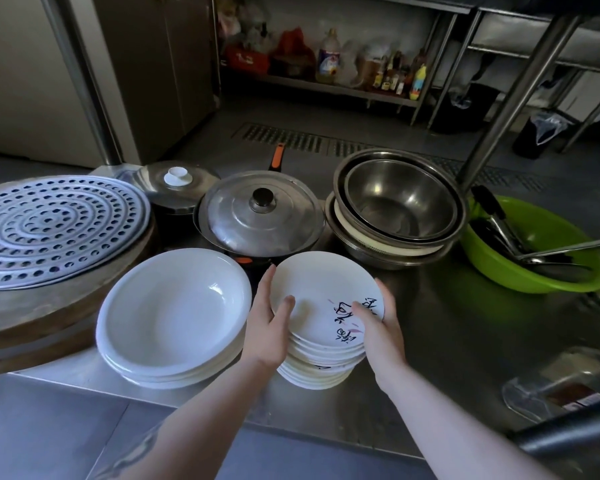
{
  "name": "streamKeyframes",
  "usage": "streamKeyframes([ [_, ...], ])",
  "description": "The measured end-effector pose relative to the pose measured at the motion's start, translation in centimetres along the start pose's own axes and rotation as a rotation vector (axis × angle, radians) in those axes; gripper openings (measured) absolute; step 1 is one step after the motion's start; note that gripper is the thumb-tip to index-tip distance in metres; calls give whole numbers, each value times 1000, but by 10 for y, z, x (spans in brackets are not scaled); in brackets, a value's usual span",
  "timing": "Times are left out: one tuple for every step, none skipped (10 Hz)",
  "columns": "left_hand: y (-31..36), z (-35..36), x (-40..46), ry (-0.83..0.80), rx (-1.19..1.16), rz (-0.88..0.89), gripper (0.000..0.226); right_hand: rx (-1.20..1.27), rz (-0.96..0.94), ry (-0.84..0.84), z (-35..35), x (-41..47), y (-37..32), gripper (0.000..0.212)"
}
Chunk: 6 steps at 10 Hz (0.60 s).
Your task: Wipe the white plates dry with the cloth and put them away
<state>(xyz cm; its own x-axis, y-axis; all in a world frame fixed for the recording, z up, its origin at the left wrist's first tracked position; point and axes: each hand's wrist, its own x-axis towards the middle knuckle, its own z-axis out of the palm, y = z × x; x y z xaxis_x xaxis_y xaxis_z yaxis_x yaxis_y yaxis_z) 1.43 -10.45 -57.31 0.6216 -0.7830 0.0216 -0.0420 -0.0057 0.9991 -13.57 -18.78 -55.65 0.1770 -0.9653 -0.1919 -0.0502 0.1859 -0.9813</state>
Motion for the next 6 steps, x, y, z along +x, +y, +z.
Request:
streamKeyframes([
  [0, 0, -2, -14, -34, -1, 59, 28, 37, -47, -2, -2, -1, 50],
  [-2, -1, -4, -40, -97, -47, 63, 27, 74, -52, -5, -4, 3, 41],
  [-1, -3, -4, -56, -145, -136, 61, 4, 99, -3, -2, -6, 0, 35],
  [9, -4, -10, -60, -164, -331, 65, -11, 262, 61, 1, -14, -9, 28],
  [20, -12, -26, -137, -202, -549, 62, -3, 528, 24, 6, -37, -17, 41],
  [40, -23, -50, -134, 7, -562, 74, -132, 541, 107, 12, -72, -33, 46],
])
